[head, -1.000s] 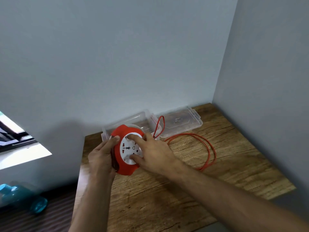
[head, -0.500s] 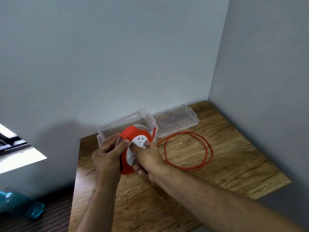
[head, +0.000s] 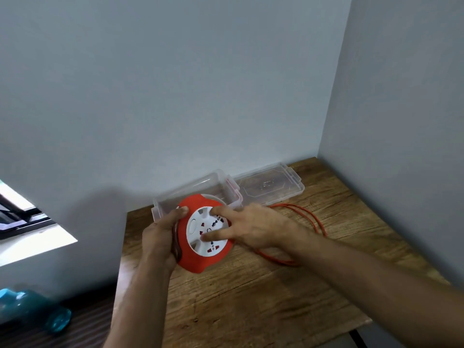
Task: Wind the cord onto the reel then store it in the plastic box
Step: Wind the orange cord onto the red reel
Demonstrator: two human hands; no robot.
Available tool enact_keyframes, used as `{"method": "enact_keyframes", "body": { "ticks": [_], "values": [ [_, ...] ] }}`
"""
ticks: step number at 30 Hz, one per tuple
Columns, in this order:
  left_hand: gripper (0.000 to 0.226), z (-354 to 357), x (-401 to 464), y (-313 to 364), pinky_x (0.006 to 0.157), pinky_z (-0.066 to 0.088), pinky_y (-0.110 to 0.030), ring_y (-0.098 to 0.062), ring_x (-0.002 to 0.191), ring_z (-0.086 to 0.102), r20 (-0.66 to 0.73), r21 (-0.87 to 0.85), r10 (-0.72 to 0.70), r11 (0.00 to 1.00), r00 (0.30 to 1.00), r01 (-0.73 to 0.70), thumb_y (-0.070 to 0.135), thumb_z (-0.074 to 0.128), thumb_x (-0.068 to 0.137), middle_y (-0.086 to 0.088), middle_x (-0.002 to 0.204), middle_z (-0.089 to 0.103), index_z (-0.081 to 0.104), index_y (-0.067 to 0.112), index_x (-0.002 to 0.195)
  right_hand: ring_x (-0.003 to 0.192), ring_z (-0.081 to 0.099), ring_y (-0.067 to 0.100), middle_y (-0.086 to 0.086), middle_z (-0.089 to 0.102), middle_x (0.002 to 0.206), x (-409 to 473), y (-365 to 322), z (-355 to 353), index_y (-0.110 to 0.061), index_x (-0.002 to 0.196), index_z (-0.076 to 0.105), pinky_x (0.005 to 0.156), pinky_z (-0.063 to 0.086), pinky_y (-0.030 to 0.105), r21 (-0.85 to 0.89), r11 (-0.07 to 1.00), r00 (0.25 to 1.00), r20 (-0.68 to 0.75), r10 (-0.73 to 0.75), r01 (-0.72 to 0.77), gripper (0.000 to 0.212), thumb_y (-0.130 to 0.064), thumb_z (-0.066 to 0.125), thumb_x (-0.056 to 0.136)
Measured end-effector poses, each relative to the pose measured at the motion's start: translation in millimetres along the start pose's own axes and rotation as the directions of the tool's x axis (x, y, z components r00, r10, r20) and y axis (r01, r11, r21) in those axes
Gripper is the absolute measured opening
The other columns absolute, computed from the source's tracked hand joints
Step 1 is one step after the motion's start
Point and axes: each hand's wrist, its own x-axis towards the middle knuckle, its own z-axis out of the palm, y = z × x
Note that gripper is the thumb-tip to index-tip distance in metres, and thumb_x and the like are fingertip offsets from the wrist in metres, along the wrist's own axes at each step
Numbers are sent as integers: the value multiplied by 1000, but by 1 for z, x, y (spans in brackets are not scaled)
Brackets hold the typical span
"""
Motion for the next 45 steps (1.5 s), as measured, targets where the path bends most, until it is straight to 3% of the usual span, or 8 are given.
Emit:
{"method": "enact_keyframes", "body": {
  "ticks": [9,12,22,27,30,34,38,45],
  "values": [
    [50,14,0,1,70,64,-50,-41,89,77,12,140,62,988,998,-63,19,90,68,-17,105,79,71,10,114,64,65,35,24,49,131,15,1,32,-39,146,33,45,58,43,-109,993,993,111,-27,40,68,-35,70,90],
    [17,19,-1,0,65,60,-37,-36,87,75,-24,161,145,977,989,-140,14,85,76,-14,100,78,75,17,89,59,61,27,22,56,127,18,-6,43,-37,147,28,44,51,31,-78,991,992,45,114,-110,63,-43,62,94],
    [16,13,-3,-14,71,64,-41,-29,80,79,-6,177,251,953,968,-246,12,85,78,-6,90,82,82,21,91,100,66,28,4,67,120,20,-43,41,-41,138,32,83,56,43,389,734,805,35,592,-557,60,-47,62,87],
    [25,-2,10,-9,81,64,-48,-35,95,74,-44,-151,93,984,995,-98,14,81,75,-19,116,76,77,8,99,108,60,9,-2,60,126,-2,-34,41,-32,129,53,84,57,29,828,442,680,-104,726,-345,35,-19,59,96],
    [25,-11,17,-7,55,63,-34,-22,67,75,14,-150,94,984,995,-91,11,67,90,-6,77,80,79,14,69,112,57,9,1,58,127,-9,-28,51,-23,128,59,91,52,25,869,353,478,-159,864,-348,44,4,50,94],
    [35,-16,15,-10,67,63,-40,-30,82,75,61,-124,65,991,996,-57,21,71,83,-14,100,78,73,6,115,119,58,8,-2,63,132,-8,-18,53,-23,145,50,92,51,21,933,4,641,243,728,-359,64,11,47,91],
    [61,-23,12,-13,73,64,-44,-34,90,74,103,-140,12,990,995,2,26,74,76,-19,113,73,65,7,134,103,67,4,-6,71,111,-11,-12,52,-16,138,59,85,54,22,927,-118,649,336,682,-356,57,15,50,91],
    [47,-34,12,-14,61,62,-40,-30,74,78,116,-29,8,1000,993,-5,35,76,67,-14,94,80,75,12,108,87,63,6,-6,70,92,-21,17,42,-16,94,78,80,54,30,688,530,797,117,593,-496,15,-15,81,80]
  ]
}}
